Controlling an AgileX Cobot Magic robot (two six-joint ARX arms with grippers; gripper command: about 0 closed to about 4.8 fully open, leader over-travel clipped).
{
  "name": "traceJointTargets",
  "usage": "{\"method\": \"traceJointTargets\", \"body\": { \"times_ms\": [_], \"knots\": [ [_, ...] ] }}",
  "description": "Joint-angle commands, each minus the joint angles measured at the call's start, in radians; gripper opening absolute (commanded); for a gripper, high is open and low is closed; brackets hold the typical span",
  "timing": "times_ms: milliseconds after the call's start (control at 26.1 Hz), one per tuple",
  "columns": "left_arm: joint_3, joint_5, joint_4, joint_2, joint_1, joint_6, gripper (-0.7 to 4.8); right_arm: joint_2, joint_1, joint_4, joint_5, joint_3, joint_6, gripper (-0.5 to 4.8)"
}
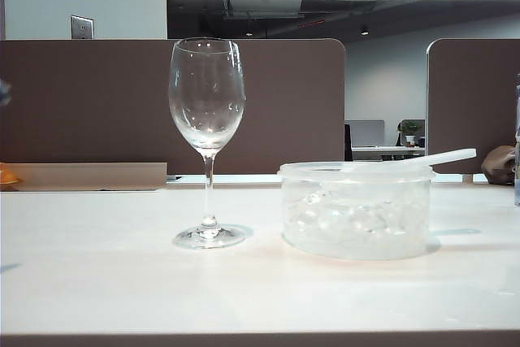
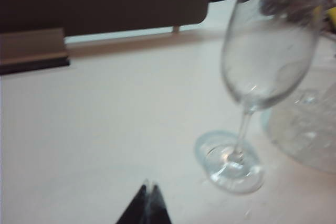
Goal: Pick up an ice shovel filled with ice cubes and pour the ice from the shovel into the glass.
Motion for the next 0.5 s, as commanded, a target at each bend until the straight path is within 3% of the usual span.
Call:
{"method": "traceJointTargets", "body": {
  "times_ms": [38, 153, 344, 497],
  "knots": [
    [0.115, 0.000, -0.008, 0.097, -0.018, 0.000, -0.06, 0.000, 0.000, 0.003, -0.002, -0.007, 0.004, 0.00],
    [0.243, 0.000, -0.108, 0.185, -0.027, 0.001, -0.06, 0.000, 0.000, 0.003, -0.002, -0.007, 0.004, 0.00],
    [0.481, 0.005, -0.401, 0.271, -0.027, 0.000, -0.06, 0.000, 0.000, 0.004, -0.002, -0.007, 0.004, 0.00],
    [0.589, 0.116, -0.502, 0.289, -0.028, -0.001, -0.06, 0.000, 0.000, 0.003, -0.002, -0.007, 0.004, 0.00]
  ]
}}
